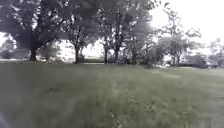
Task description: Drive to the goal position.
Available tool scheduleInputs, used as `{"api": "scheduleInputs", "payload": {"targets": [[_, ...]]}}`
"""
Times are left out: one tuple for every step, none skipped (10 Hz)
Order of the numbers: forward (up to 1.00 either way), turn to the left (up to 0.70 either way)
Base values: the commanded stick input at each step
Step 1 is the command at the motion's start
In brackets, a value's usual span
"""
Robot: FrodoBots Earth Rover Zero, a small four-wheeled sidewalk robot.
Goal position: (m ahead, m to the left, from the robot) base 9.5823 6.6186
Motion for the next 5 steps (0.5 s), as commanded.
{"api": "scheduleInputs", "payload": {"targets": [[0.70,-0.35],[0.70,-0.35],[0.70,-0.35],[0.70,-0.35],[0.70,-0.35]]}}
